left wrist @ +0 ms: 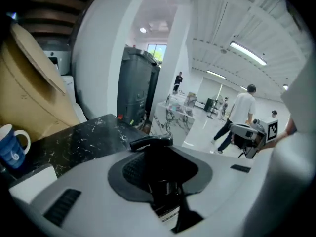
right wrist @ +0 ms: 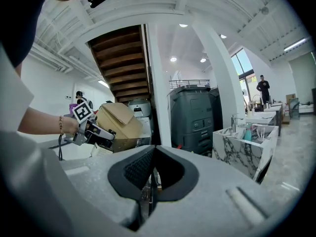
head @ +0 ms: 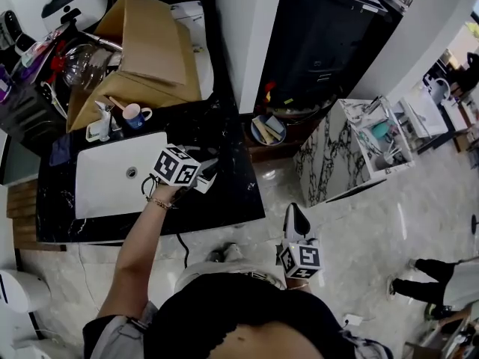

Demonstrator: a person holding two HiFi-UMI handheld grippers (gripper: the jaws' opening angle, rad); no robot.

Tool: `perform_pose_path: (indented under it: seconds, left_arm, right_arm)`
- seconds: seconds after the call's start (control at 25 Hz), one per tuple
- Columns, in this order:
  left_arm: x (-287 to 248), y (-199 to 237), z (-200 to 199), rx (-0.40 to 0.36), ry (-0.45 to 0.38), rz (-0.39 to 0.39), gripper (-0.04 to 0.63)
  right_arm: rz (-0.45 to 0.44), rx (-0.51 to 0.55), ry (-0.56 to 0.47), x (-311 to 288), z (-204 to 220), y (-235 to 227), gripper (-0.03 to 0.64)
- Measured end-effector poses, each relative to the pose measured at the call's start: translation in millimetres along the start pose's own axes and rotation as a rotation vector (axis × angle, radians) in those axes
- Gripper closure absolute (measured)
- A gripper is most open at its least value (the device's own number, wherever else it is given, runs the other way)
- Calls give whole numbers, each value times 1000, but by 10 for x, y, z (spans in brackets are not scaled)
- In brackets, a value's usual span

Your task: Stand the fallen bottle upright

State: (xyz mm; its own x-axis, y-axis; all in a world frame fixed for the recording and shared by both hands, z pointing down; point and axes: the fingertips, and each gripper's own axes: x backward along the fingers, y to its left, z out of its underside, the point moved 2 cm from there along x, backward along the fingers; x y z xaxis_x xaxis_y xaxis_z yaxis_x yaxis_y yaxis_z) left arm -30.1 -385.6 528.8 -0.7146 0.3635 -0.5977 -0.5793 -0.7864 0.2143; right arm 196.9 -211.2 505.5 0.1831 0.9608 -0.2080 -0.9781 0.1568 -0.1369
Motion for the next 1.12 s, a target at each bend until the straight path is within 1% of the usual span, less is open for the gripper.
perform_pose_path:
  seconds: [0.08, 0.16, 0.32, 0.4, 0.48, 0.52, 0.6, 0.76, 0.88, 1.0, 1.12]
  left_arm:
    - [60, -22, -4, -15, -91, -34, 500]
    - [107, -57, -1, -49, -175, -77, 500]
    - [187, -121, 40, -121, -341, -196, 501]
    - [225, -125, 82, -100, -411, -243, 501]
    - [258, -117, 117, -61, -472, -267, 502]
    - [269, -121, 133, -55, -494, -278, 502]
    - [281, -145, 166, -66, -520, -303, 503]
    - [292, -184, 195, -77, -543, -331, 503]
    - [288, -224, 221, -90, -553, -325, 502]
    - [304, -228, 252, -73, -558, -314, 492]
    - [333, -208, 276, -54, -559, -316, 455]
  right_arm:
    - [-8, 3, 2, -15, 0, 21, 612]
    - [-12, 5, 3, -20, 5, 40, 612]
    - [-21, 11, 8, -25, 22, 85, 612]
    - [-25, 16, 11, -22, 28, 104, 612]
    - [-28, 18, 13, -20, 31, 120, 612]
    - [-29, 20, 14, -21, 35, 127, 612]
    - [-31, 24, 17, -25, 44, 143, 612]
    - [-36, 30, 17, -33, 25, 176, 612]
    - [-41, 37, 17, -41, 14, 201, 612]
    - [-48, 56, 21, -47, 10, 229, 612]
    - [-53, 59, 25, -54, 13, 256, 612]
